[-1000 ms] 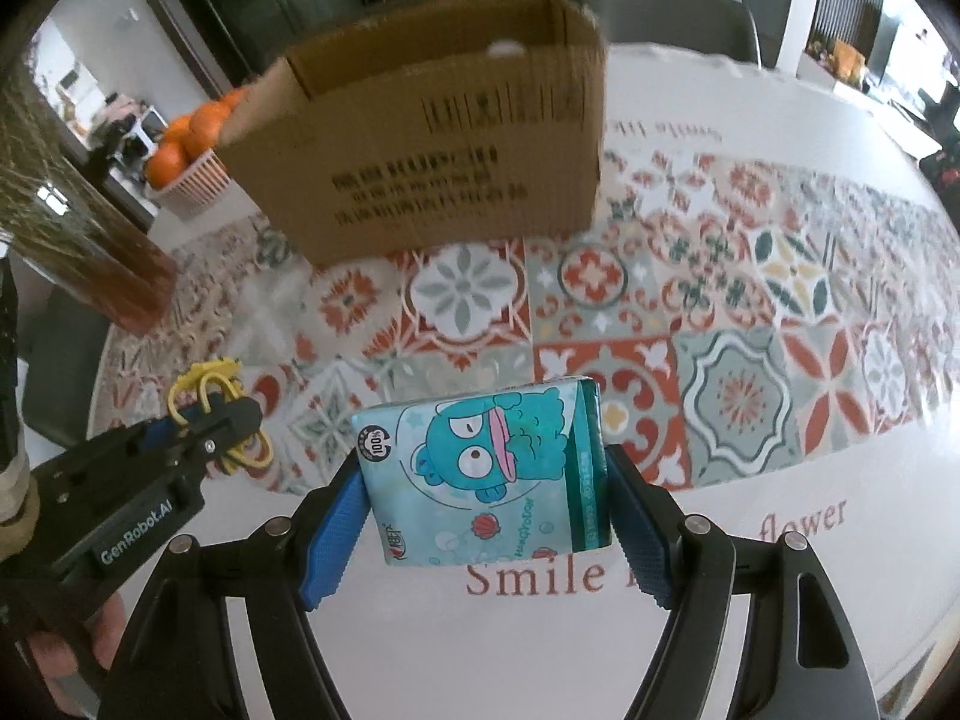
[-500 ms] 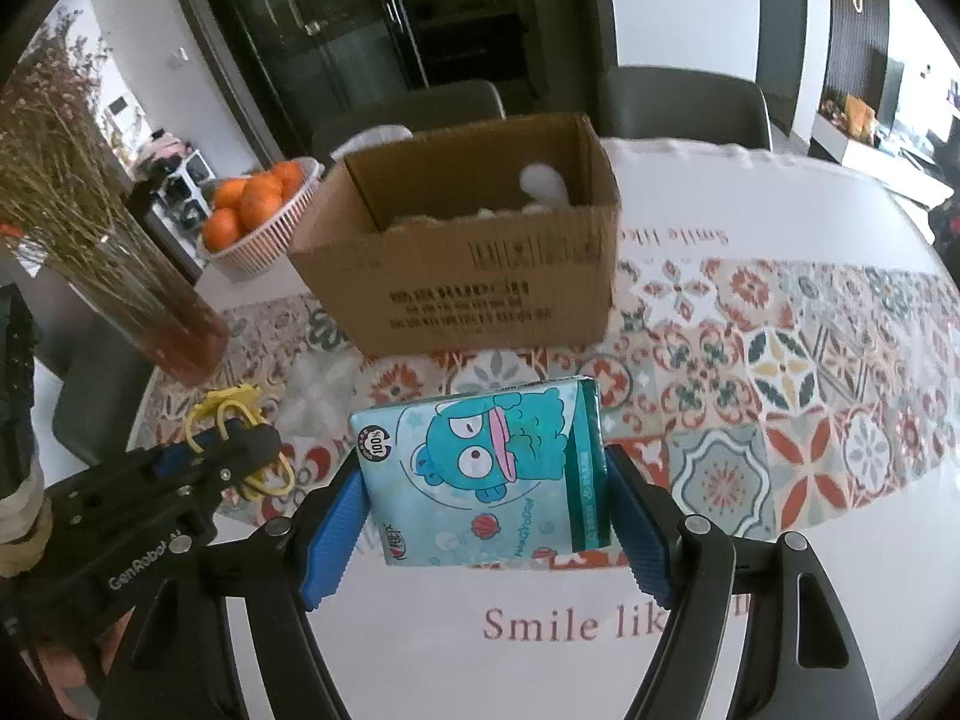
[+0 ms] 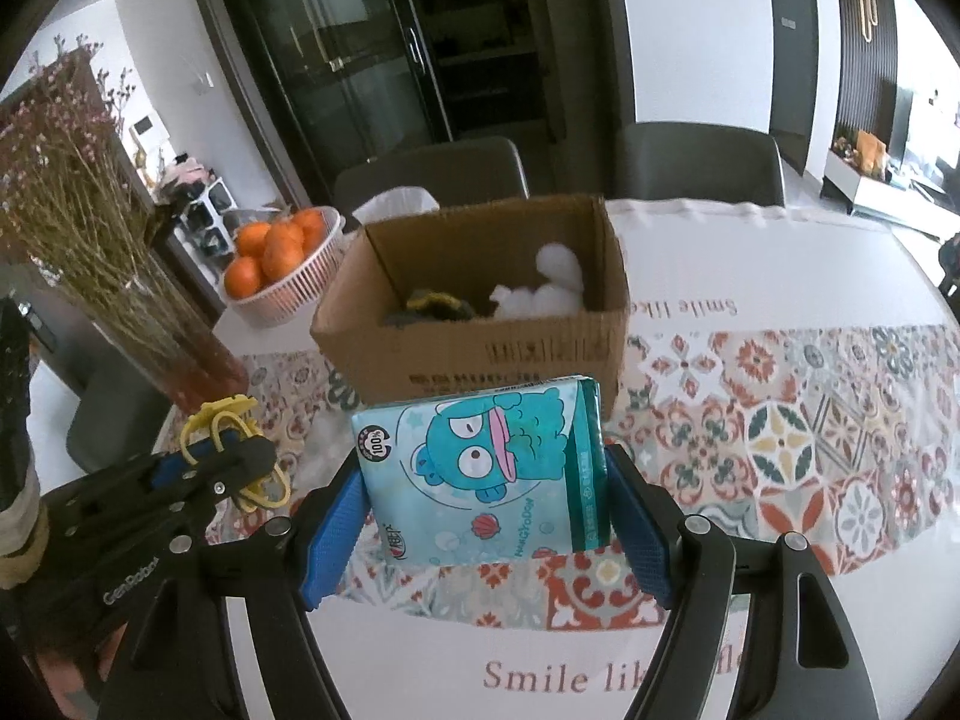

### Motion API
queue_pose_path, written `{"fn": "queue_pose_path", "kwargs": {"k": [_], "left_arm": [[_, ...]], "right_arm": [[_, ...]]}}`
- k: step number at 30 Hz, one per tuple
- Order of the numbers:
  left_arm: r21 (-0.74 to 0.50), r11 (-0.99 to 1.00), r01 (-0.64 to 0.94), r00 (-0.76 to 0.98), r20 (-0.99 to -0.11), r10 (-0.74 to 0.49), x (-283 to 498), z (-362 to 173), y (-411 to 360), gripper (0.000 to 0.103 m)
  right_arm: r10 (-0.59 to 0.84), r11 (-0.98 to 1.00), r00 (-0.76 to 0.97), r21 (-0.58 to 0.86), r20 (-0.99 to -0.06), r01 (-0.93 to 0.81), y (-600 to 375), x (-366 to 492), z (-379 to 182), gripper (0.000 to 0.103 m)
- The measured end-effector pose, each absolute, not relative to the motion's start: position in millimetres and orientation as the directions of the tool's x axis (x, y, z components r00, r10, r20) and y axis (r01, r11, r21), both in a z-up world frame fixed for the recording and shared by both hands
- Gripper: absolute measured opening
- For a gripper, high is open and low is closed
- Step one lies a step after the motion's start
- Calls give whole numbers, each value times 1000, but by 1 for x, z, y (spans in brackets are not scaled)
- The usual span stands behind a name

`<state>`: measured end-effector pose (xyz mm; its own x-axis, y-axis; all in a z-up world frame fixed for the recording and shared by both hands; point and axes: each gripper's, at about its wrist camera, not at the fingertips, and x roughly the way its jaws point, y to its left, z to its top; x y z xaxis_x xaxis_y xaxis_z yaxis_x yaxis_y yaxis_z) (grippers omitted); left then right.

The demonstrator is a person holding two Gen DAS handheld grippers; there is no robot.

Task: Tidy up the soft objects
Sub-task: 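Lift and carry the yellow clip and tissue pack over the cardboard box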

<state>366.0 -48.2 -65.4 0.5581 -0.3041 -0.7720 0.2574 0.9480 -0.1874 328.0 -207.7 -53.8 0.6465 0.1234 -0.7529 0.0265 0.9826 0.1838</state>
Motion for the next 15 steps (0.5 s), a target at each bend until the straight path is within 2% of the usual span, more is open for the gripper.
{"fn": "queue_pose_path", "kwargs": {"k": [15], "left_arm": [[-175,948,266,622,-720,-308,397,-28,-63,24]], "right_arm": [[136,983,703,182,-698,-9,-222,363,-21,76]]}}
